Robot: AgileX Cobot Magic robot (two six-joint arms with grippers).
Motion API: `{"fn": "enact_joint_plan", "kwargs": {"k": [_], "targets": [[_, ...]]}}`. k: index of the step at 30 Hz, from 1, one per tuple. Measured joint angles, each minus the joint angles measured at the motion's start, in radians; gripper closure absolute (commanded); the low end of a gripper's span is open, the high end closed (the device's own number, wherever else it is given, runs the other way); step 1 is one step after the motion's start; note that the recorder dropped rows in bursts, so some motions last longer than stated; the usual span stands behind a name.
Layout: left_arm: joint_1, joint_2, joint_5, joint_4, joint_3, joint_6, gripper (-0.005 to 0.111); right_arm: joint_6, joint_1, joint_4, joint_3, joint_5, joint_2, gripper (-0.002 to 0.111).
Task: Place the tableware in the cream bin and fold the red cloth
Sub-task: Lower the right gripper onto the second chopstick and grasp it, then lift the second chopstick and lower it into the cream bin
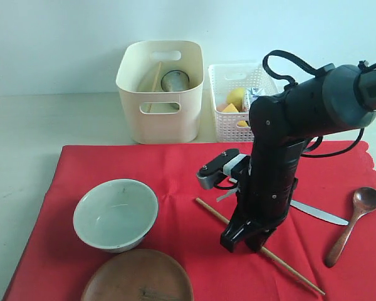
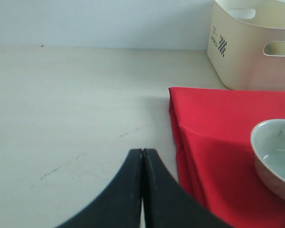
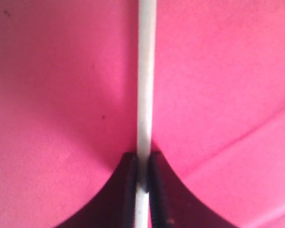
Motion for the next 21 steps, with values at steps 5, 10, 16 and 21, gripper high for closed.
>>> {"fn": "enact_joint_plan", "kwargs": {"k": [5, 10, 16, 21], "targets": [[0.000, 0.000, 0.000, 0.000, 0.000, 0.000, 0.107, 0.008, 0.000, -0.003, -0.023, 0.033, -0.049, 0.108], [0.000, 0.000, 0.000, 0.000, 0.000, 0.000, 0.107, 0.010, 0.000, -0.005, -0.034, 0.040, -0.130, 0.108], [0.000, 0.000, 0.000, 0.000, 0.000, 0.000, 0.107, 0.025, 0.000, -0.005, -0.034, -0.014, -0.268, 0.108], [0.000, 0.000, 0.000, 0.000, 0.000, 0.000, 0.107, 0.030, 0.000, 0.037, -0.034, -0.141, -0.384, 0.108]]}}
